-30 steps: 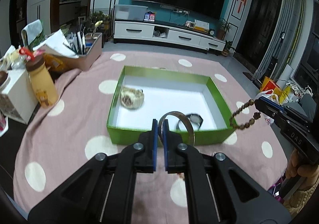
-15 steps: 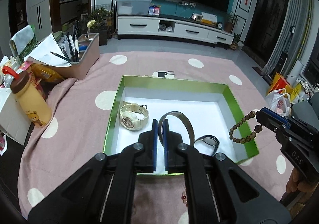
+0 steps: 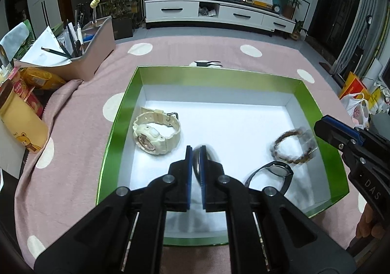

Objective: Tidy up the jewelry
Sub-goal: 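Lower the bangle and bead bracelet into the green box and open both tools, then grasp the pink bead bracelet with the left tool while the right tool grasps the silver ring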

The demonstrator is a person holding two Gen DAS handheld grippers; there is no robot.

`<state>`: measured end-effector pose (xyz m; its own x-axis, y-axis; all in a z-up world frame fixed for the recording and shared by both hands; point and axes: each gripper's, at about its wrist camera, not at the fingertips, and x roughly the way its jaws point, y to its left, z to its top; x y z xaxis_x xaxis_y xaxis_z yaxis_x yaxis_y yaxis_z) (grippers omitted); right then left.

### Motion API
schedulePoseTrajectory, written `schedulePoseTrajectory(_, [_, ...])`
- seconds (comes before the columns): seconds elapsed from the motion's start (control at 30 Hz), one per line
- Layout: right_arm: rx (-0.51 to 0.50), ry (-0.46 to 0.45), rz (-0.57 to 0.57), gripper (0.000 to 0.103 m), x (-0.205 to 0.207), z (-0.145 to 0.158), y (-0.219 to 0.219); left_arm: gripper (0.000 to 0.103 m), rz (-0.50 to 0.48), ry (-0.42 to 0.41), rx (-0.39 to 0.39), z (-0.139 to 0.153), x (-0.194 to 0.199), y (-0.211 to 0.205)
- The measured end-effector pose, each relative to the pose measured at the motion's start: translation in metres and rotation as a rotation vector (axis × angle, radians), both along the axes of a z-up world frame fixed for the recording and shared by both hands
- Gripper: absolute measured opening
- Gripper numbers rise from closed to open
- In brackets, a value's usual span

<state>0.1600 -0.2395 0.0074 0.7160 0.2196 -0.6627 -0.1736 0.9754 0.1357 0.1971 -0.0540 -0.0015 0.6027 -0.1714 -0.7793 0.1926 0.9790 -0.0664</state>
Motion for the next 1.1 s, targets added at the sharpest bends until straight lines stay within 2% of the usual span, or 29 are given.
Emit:
schedulePoseTrajectory(0.03, [0.009, -0.001, -0.007, 0.029, -0.001, -0.001, -0.003, 0.018, 0.001, 0.002, -0.002, 0.000, 0.000, 0.000])
schedulePoseTrajectory(0.07, [0.014, -0.004, -0.012, 0.032, -0.002, -0.001, -0.005, 0.023, 0.004, -0.005, -0.004, 0.001, -0.002, 0.000])
schedulePoseTrajectory(0.17, [0.047, -0.009, -0.032, 0.034, -0.010, 0.001, -0.016, 0.030, 0.014, -0.019, -0.002, 0.006, -0.005, 0.003])
schedulePoseTrajectory(0.23, [0.063, -0.014, -0.042, 0.035, -0.017, 0.003, -0.022, 0.045, 0.022, -0.025, -0.007, 0.009, -0.008, 0.007])
schedulePoseTrajectory(0.33, [0.081, -0.022, -0.051, 0.035, -0.028, 0.006, -0.028, 0.054, 0.032, -0.049, 0.000, 0.017, -0.016, 0.014])
schedulePoseTrajectory(0.4, [0.094, -0.028, -0.058, 0.041, -0.040, 0.008, -0.034, 0.063, 0.042, -0.056, 0.000, 0.020, -0.023, 0.021])
schedulePoseTrajectory(0.43, [0.099, -0.033, -0.059, 0.041, -0.046, 0.009, -0.036, 0.071, 0.051, -0.061, 0.003, 0.022, -0.026, 0.025])
schedulePoseTrajectory(0.5, [0.106, -0.036, -0.060, 0.043, -0.055, 0.010, -0.038, 0.080, 0.070, -0.068, 0.012, 0.024, -0.033, 0.032])
schedulePoseTrajectory(0.6, [0.126, -0.037, -0.070, 0.051, -0.073, 0.010, -0.043, 0.088, 0.095, -0.066, 0.008, 0.026, -0.046, 0.045])
schedulePoseTrajectory(0.77, [0.154, -0.026, -0.075, 0.052, -0.098, 0.006, -0.048, 0.092, 0.145, -0.051, -0.005, 0.022, -0.073, 0.071])
schedulePoseTrajectory(1.1, [0.213, 0.009, -0.073, 0.054, -0.147, -0.011, -0.047, 0.092, 0.279, 0.028, -0.075, -0.010, -0.131, 0.125])
